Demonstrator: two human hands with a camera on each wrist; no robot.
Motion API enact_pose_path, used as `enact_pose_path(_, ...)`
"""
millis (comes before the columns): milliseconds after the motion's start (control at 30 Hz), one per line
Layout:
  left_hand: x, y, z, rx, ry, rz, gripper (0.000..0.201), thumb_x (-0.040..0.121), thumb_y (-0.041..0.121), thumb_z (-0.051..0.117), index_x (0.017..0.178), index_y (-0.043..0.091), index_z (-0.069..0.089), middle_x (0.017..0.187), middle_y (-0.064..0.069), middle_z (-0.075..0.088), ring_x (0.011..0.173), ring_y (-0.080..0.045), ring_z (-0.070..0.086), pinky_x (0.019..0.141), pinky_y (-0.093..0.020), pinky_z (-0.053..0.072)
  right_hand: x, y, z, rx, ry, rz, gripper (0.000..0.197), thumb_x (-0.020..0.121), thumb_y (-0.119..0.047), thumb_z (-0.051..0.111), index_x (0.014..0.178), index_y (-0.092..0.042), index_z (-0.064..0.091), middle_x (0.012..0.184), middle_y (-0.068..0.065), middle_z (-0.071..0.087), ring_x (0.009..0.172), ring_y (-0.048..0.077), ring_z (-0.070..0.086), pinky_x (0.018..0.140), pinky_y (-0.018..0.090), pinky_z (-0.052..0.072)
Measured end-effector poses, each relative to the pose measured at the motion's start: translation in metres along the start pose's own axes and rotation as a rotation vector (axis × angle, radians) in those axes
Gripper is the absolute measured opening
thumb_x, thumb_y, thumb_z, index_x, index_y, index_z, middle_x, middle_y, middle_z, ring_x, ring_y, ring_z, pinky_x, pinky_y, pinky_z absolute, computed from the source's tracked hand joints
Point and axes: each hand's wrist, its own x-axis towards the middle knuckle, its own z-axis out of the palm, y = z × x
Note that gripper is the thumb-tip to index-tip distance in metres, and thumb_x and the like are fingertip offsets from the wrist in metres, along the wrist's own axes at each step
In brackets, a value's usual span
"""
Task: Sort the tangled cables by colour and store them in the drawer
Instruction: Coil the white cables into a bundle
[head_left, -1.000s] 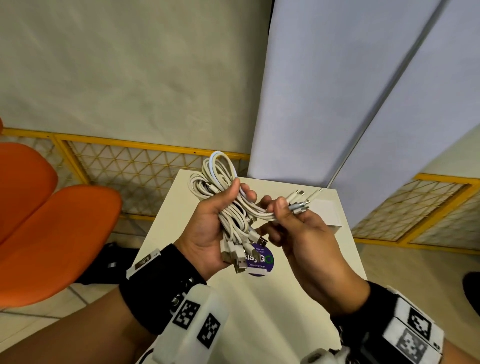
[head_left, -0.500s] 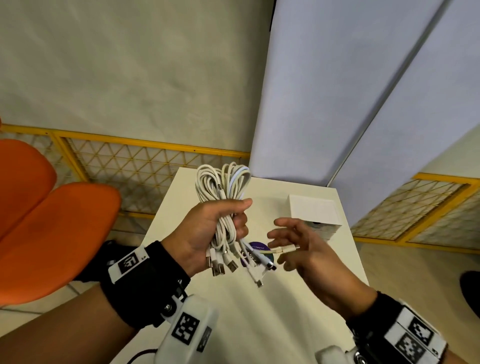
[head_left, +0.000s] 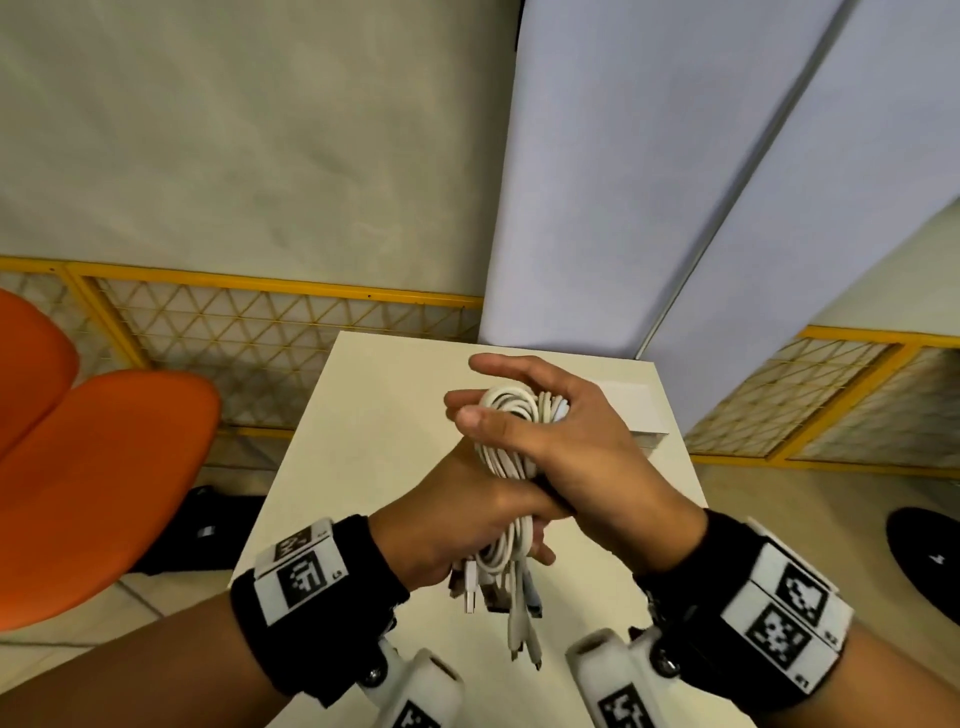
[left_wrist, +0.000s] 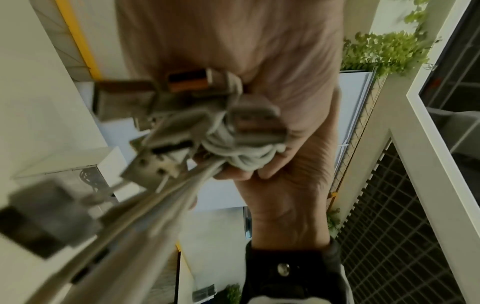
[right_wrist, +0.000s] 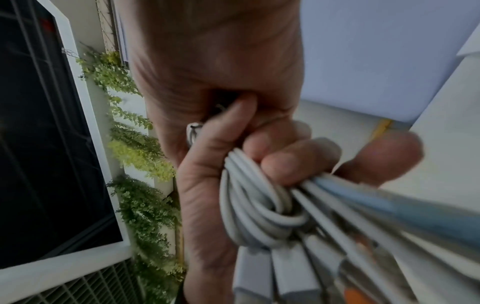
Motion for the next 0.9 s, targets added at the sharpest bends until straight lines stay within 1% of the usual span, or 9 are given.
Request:
enact_pose_path(167, -0.008, 0.007, -0.009, 0.176, -0.121, -0.090, 0.009, 0.077, -0.010, 0.070, 0.074, -0.002, 0.067, 0.065, -0.017, 0.066, 0.061, -0.028, 0.065, 0.068, -0.042, 0.057, -0.006, -0.001, 0.012, 0.023, -0.007, -0.124, 0.017, 0.077, 0.008, 0.074, 0.085, -0.007, 0.071, 0.081, 0.011, 0.073, 0.080, 0.028, 0.074, 0.079, 0.040, 0.060)
enact_pose_path(267, -0.010, 0.006, -0.011, 0.159, -0.146, -0.107, 0.012, 0.077, -0.012, 0.069, 0.070, -0.002, 0.066, 0.064, -0.015, 0.064, 0.060, -0.026, 0.062, 0.066, -0.036, 0.053, -0.004, 0.004, 0.018, 0.015, 0.069, -0.183, 0.021, 0.075, 0.011, 0.073, 0.072, -0.009, 0.067, 0.068, 0.010, 0.065, 0.060, 0.026, 0.068, 0.064, 0.035, 0.057)
enact_pose_path(333, -0.012, 0.002, -0.013, 0.103, -0.157, -0.099, 0.009, 0.075, -0.015, 0.071, 0.080, -0.009, 0.066, 0.068, -0.015, 0.066, 0.064, -0.024, 0.064, 0.067, -0.035, 0.055, -0.002, 0.010, 0.021, 0.013, 0.105, -0.209, 0.020, 0.074, 0.010, 0.073, 0.070, -0.008, 0.065, 0.064, 0.010, 0.062, 0.055, 0.024, 0.062, 0.060, 0.036, 0.055)
enact_pose_path(433, -0.017, -0.012, -0.017, -0.046, -0.188, -0.108, 0.029, 0.073, -0.018, 0.075, 0.097, -0.002, 0.069, 0.080, -0.008, 0.073, 0.075, -0.016, 0.070, 0.074, -0.029, 0.057, 0.000, 0.024, 0.026, 0.056, 0.147, -0.211, 0.018, 0.068, 0.007, 0.069, 0.066, -0.010, 0.062, 0.061, 0.010, 0.058, 0.052, 0.025, 0.055, 0.056, 0.038, 0.051)
enact_pose_path(567, -0.020, -0.033, -0.022, -0.133, -0.245, -0.160, 0.035, 0.073, -0.014, 0.075, 0.104, 0.001, 0.071, 0.089, -0.011, 0.074, 0.084, -0.020, 0.072, 0.079, -0.033, 0.057, -0.005, 0.041, 0.030, 0.082, 0.186, -0.167, 0.013, 0.065, 0.000, 0.065, 0.064, -0.013, 0.060, 0.063, 0.019, 0.057, 0.053, 0.025, 0.054, 0.055, 0.037, 0.049)
enact_pose_path(600, -0.019, -0.037, -0.023, -0.122, -0.266, -0.184, 0.034, 0.071, -0.012, 0.076, 0.102, 0.002, 0.071, 0.091, -0.014, 0.073, 0.087, -0.022, 0.072, 0.079, -0.034, 0.057, -0.006, 0.046, 0.031, 0.121, 0.191, -0.132, 0.012, 0.065, 0.001, 0.065, 0.065, -0.011, 0.060, 0.062, 0.021, 0.056, 0.051, 0.026, 0.054, 0.054, 0.037, 0.049)
enact_pose_path(700, -0.015, -0.047, -0.024, -0.057, -0.317, -0.329, 0.021, 0.060, 0.002, 0.077, 0.079, 0.003, 0.067, 0.072, -0.018, 0.061, 0.062, -0.027, 0.059, 0.060, -0.030, 0.048, -0.009, 0.064, 0.030, 0.230, 0.208, -0.028, 0.012, 0.066, 0.002, 0.065, 0.066, -0.008, 0.059, 0.058, 0.016, 0.053, 0.047, 0.025, 0.053, 0.056, 0.039, 0.047)
enact_pose_path(767, -0.011, -0.052, -0.021, -0.007, -0.321, -0.407, 0.022, 0.056, 0.007, 0.074, 0.077, 0.006, 0.066, 0.073, -0.020, 0.056, 0.065, -0.030, 0.052, 0.062, -0.033, 0.043, -0.011, 0.075, 0.024, 0.269, 0.211, 0.007, 0.012, 0.066, 0.003, 0.065, 0.067, -0.008, 0.059, 0.057, 0.015, 0.053, 0.048, 0.025, 0.053, 0.056, 0.037, 0.047)
enact_pose_path(900, 0.002, -0.064, -0.006, 0.064, -0.313, -0.454, 0.016, 0.057, 0.000, 0.070, 0.070, 0.009, 0.070, 0.076, -0.020, 0.064, 0.071, -0.032, 0.061, 0.068, -0.035, 0.050, -0.012, 0.093, 0.004, 0.304, 0.171, 0.044, 0.014, 0.067, 0.005, 0.065, 0.069, -0.008, 0.059, 0.063, 0.016, 0.055, 0.052, 0.025, 0.054, 0.057, 0.032, 0.047)
